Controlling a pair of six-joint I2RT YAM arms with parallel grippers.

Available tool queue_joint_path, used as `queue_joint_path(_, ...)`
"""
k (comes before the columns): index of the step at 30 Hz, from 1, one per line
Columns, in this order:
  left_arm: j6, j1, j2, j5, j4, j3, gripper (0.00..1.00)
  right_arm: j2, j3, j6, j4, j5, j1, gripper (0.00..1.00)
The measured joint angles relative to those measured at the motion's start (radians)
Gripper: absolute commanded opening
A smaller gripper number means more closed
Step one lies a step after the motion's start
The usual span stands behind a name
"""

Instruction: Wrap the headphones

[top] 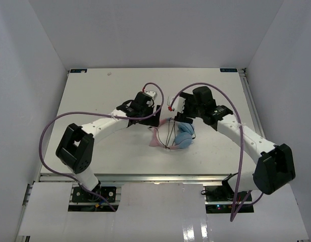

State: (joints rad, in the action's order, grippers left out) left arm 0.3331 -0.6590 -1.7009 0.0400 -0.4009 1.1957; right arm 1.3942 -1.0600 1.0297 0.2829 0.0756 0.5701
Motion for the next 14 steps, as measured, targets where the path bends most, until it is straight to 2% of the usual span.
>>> queue_joint_path(1,-0.009,0.003,0.016,0.001,-0.006,0.0,0.96,-0.019,-0.006,-0.045,0.006,0.044,-0.02,0.93)
queue_joint_path(3,-0.026,0.009,0.048,0.003,-0.018,0.0,0.97,-0.06,-0.012,-0.133,0.014,0.135,-0.067,0.9)
queue_joint_path(8,-0.069,0.021,0.154,-0.002,-0.03,-0.055,0.98,-0.162,-0.002,-0.383,0.021,0.318,-0.219,0.9)
queue_joint_path(14,-0.075,0.032,0.555,-0.105,0.007,-0.309,0.98,-0.246,0.095,-0.713,0.0,0.344,-0.379,0.9)
